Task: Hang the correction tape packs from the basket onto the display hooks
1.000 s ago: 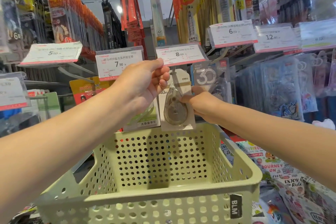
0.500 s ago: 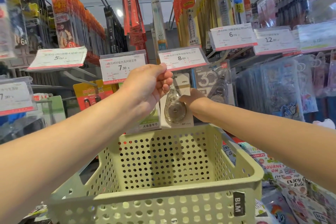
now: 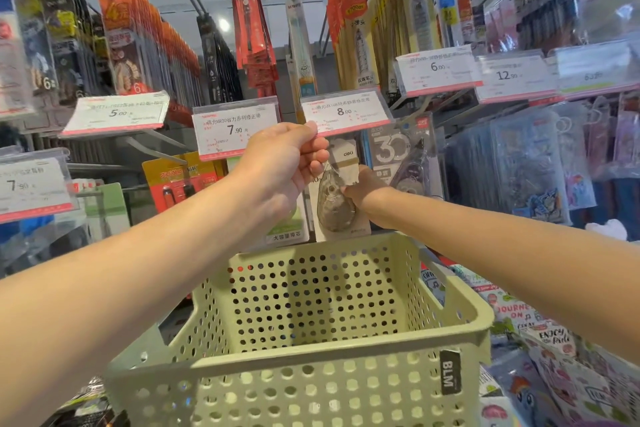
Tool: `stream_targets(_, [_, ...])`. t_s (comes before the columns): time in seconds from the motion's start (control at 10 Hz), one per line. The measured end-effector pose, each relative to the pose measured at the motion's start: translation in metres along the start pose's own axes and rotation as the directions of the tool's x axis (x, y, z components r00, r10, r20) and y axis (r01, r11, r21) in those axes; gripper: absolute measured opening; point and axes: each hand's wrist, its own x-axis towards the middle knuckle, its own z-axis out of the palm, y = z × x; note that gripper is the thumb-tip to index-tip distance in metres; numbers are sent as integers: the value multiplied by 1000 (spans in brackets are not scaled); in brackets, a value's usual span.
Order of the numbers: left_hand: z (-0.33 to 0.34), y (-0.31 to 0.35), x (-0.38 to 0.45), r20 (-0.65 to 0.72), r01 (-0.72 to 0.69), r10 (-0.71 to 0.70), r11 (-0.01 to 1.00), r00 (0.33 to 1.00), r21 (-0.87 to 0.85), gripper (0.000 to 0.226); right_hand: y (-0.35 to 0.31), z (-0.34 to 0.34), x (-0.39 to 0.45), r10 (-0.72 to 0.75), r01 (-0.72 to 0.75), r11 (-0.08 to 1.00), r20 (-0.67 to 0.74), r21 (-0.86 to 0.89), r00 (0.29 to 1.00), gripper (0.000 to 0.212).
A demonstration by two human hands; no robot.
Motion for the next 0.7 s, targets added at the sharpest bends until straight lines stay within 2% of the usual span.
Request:
stream_targets(0.3, [-1,-1,-3,0,-55,55,991,998,120,13,-4,-10,-11,-56,58,998,49,-38,997,46])
stream_targets(0.4, [-3,-1,-3,2,-88,89,976,996,199,17,-2,-16,-11,-91,93,995,95,-19,991,54])
stream_targets(0.5, [-4,0,-5,25,-42,36,961,999,274,26,-1,-27,-29,-98,107,993,157,-45,983,50])
stream_targets(0.6, [-10,0,-5,78,-20,-11,919,997,393,35,2,-38,-46,-199,204,979,169,-13,965,54])
stream_targets(0.7, [-16,-2,-14,125,-128,68,813,990,568,24,6,-50,-62,-300,296,954,159,50,941,53])
